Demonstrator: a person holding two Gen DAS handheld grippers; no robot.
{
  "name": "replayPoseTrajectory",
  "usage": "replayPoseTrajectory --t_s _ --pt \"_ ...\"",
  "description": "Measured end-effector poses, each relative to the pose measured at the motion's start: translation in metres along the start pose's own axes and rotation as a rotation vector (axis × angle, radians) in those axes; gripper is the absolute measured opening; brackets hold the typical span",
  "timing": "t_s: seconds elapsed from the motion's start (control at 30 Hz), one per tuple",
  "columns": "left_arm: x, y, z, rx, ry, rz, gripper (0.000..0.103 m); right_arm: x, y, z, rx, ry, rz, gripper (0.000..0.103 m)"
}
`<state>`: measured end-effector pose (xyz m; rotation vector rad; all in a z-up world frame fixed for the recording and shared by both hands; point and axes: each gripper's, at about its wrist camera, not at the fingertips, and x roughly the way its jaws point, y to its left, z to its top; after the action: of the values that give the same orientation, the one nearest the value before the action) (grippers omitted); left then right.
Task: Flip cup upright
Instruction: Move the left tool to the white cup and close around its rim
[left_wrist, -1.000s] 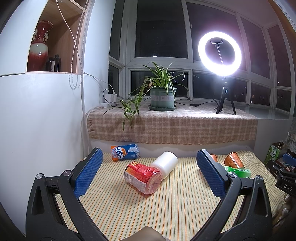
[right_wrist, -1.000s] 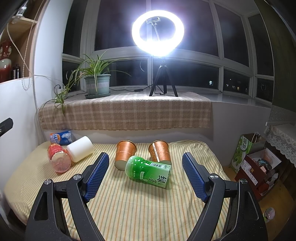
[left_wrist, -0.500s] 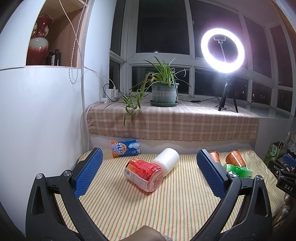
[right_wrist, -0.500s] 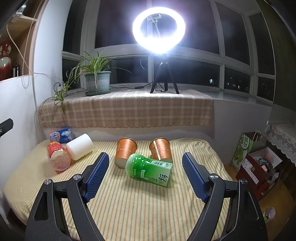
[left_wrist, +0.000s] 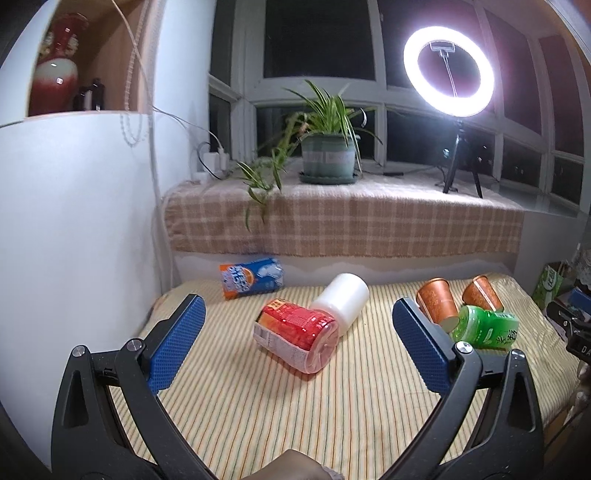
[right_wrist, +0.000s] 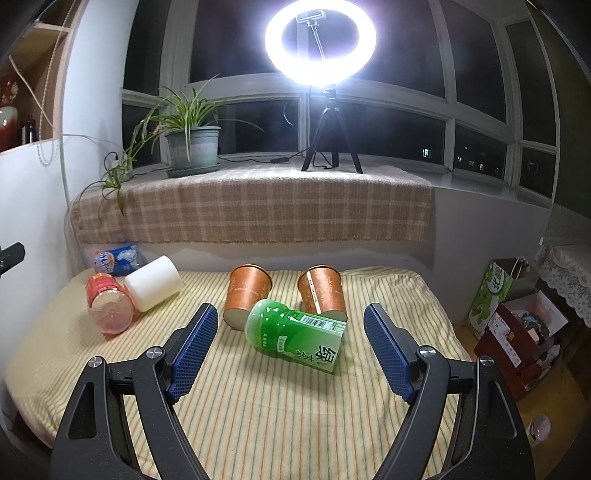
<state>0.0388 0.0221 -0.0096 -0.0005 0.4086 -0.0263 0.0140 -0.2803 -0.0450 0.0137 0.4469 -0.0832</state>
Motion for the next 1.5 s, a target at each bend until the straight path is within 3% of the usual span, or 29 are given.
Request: replayPoseTrajectory --t_s 0.33,0.5,0.57,0.87,1.37,1.5 --pt "0.071 -0.01 0.022 0.049 0.237 -0.239 0.103 0.006 -0.008 -0.006 0.017 0.023 -0.016 0.081" --pt "0.119 -0.026 0.031 0.099 0.354 -0.29 0.103 0.008 -0.014 -0.008 0.036 0.036 -0.021 0.081" --pt "0.15 -0.035 0.035 0.124 0.445 -0.341 0.103 0.007 -0.015 -0.009 0.035 0.036 -0.023 0.081" --pt "0.247 -0.059 0.029 0.225 0.646 -0.307 0.103 0.006 -0.025 -0.018 0.064 0.054 -0.055 0.081" --pt "0.307 -0.064 0.005 0.306 0.792 -0.246 0.102 0.016 -0.04 -0.026 0.103 0.082 -0.073 0.081" --pt "0.315 -0.068 -0.003 0.334 0.828 -0.242 0.092 0.016 -0.039 -0.027 0.109 0.084 -0.069 0.081"
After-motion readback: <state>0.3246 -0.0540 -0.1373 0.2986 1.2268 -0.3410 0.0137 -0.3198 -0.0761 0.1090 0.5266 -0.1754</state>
